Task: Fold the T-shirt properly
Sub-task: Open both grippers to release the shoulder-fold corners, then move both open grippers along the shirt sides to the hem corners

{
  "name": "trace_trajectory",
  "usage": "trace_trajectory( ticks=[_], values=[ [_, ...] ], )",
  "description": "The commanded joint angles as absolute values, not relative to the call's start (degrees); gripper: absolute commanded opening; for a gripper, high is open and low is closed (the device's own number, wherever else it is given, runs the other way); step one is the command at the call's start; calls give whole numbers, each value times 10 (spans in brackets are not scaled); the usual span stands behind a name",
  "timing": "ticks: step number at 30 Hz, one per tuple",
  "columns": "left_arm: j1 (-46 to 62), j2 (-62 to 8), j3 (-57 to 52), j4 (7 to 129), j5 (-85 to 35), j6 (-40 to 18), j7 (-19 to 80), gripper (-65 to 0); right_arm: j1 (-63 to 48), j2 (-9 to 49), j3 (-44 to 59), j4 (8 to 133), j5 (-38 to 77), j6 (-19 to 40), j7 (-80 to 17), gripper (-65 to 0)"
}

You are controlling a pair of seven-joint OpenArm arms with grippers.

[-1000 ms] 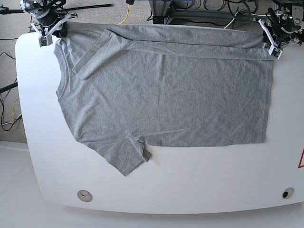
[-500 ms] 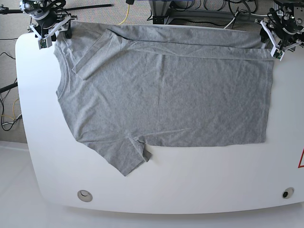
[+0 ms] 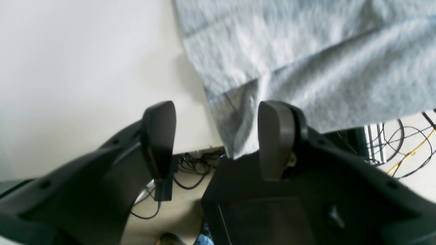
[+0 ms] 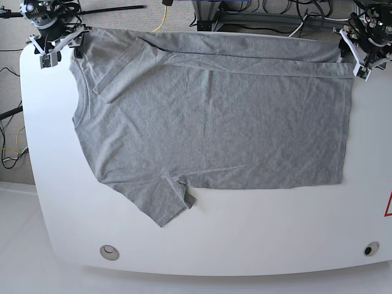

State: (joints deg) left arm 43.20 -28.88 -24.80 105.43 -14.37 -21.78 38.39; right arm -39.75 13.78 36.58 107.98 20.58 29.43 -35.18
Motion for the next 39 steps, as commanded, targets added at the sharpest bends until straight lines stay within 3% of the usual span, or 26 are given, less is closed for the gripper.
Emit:
trace_trajectory(
  ticks=[1,19,39],
  values=[
    [436,-293,-263,1076,-142,-214,390,-294,-403,140,378,1098,205,295,-345,-274],
    [340,-254,-255,1102,-136,-220,387,-285,-375,129,397,1145,202,296,-349,-274],
    [69,-251,-176,961,-125,-225,379,-284,-145,126,381,1115,165,302,-428,-268]
  ],
)
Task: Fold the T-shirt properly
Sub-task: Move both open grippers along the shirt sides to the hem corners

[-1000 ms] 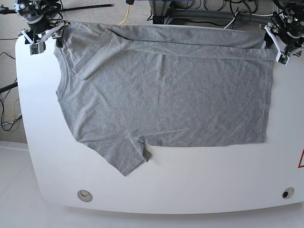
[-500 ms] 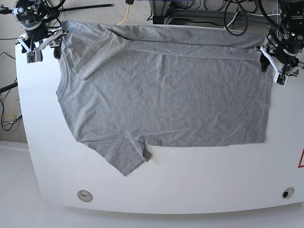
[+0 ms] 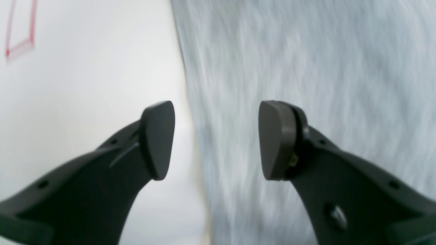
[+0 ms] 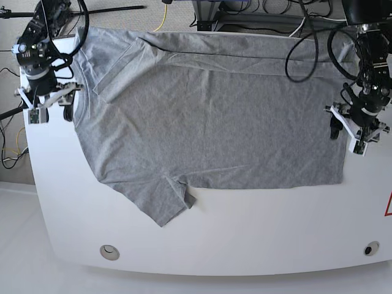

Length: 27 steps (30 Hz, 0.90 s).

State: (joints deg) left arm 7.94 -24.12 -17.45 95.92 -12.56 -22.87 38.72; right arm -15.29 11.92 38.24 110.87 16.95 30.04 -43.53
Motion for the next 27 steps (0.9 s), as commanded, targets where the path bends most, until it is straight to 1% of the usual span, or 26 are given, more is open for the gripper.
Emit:
trace_trajectory(
  ticks=[1,4,12,14,22,24,27],
  values=[
    [62,-251,-173,958,-125,-224,381,-284,-137,125,377,1114,157,303,-429,-268],
    [24,-251,-158,938,-127,-221,387,-284,-100,124,354,1102,110,306,-436,-268],
    [-6,-238,-153,913,-122,-222,393,-282,-54,122,334,1057,80,309,-430,-269],
    [-7,-222,-143,908,-118,-222,395,-282,-36,116,338,1025,63,306,-424,-268],
    [-14,-201,-144,880,-111,-221,394,-282,-4,111,334,958,59,307,-411,-268],
    [-18,-190,-146,849,-112,-222,391,-280,27,105,316,900,57,311,-396,-266],
    [-29,-192,-143,826,-114,-222,388,-279,43,104,305,877,55,311,-390,-266]
  ],
)
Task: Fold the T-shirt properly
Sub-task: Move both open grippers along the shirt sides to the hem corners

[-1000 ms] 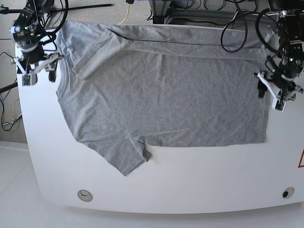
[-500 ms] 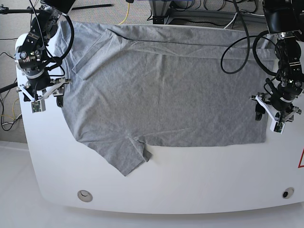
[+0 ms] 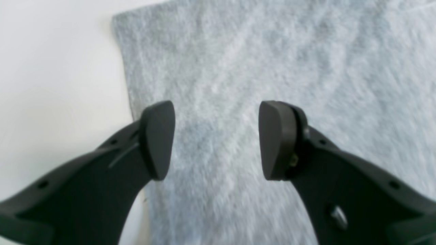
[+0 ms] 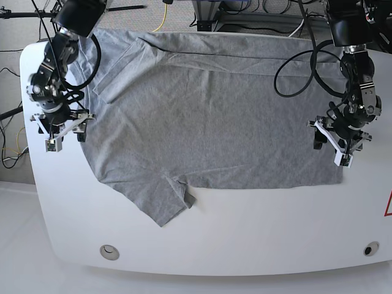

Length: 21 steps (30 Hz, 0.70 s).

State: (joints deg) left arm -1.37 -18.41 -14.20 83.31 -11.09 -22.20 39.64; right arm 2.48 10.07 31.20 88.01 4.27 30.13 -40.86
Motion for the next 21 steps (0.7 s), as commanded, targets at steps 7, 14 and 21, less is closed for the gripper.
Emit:
trace_trajectory(
  ticks=[7,14,21],
  values=[
    [-85,-217,-126,729,-119,-221,361,-275,86,109,278,832,52,310,-377,-264],
    [-173,-255,-104,568,-114,-217,264,-254,139,125,257,778,51,306,-377,-262],
    [-242,-264,-103,470,-107,-218,222,-243,191,131,255,747,41,308,-384,-265]
  ],
)
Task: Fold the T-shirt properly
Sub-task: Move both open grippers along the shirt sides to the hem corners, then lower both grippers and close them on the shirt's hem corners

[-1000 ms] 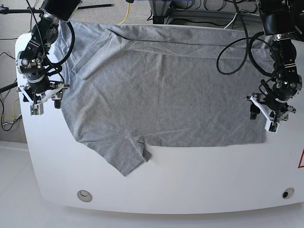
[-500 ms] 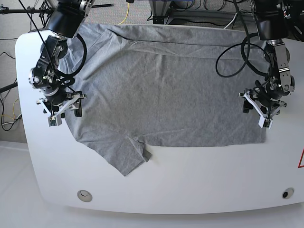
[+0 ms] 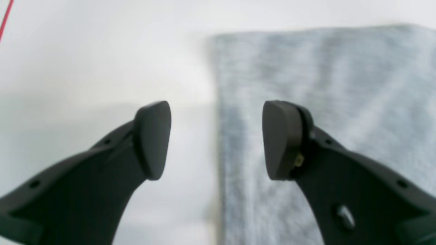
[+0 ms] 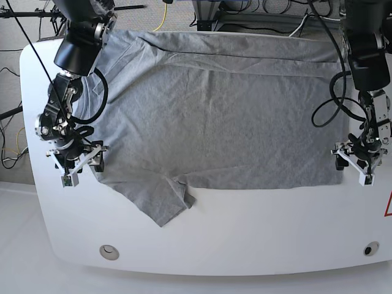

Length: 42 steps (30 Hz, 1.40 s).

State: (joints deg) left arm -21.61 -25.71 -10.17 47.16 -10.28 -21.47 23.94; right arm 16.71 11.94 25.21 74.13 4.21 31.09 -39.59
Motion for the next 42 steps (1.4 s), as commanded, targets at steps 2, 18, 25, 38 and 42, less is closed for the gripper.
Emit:
trace_trajectory(
  ticks=[2,18,25,38,42],
  values=[
    [-249,-263,-104,460,-104,-218,217,-238,199,131,256,738,42,308,-385,-264],
    [-238,-257,-111,528,-83,-218,240,-223,207,127,255,687,44,306,-376,-269],
    [-208,-256,-128,607,-88,-214,261,-222,161,122,257,722,46,307,-369,-273],
    [-239,-265,-116,506,-101,-220,170,-241,190,125,251,700,6,315,-332,-268],
    [-241,-265,-115,495,-96,-222,176,-233,216,126,252,657,-40,312,-318,-266]
  ],
)
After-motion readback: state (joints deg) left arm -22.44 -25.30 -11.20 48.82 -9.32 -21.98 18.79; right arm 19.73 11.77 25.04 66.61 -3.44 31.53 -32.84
